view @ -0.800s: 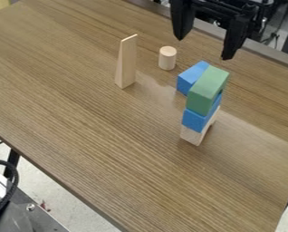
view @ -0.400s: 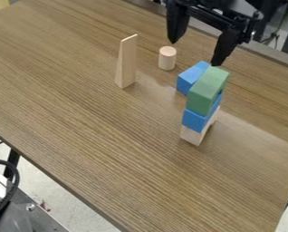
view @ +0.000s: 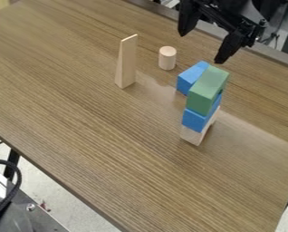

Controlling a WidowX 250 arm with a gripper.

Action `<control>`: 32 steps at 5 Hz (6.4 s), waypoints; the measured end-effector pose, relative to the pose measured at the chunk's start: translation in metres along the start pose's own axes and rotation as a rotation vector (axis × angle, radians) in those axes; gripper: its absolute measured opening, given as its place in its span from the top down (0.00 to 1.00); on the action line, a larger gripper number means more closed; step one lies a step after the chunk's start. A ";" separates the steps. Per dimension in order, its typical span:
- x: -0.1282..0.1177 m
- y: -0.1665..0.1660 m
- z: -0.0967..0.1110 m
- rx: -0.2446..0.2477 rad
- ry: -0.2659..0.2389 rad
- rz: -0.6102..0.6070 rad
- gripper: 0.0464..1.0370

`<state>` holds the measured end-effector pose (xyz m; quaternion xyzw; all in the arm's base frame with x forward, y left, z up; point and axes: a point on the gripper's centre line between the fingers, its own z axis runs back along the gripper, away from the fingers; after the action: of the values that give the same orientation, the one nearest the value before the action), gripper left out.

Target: Put the blue block on top of the green block

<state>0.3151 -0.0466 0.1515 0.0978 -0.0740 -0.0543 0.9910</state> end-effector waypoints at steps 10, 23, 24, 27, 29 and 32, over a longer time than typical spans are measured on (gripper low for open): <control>0.075 0.030 -0.107 -0.176 0.196 -0.083 0.04; 0.052 0.011 -0.029 -0.341 0.070 -0.200 0.48; 0.047 -0.002 -0.021 -0.334 0.116 -0.208 0.48; 0.026 -0.025 -0.019 -0.420 0.232 -0.053 0.48; 0.003 -0.024 -0.005 -0.468 0.154 0.088 0.48; -0.013 -0.024 0.003 -0.306 0.175 0.142 0.48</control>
<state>0.2996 -0.0694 0.1481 -0.0553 0.0150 0.0141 0.9983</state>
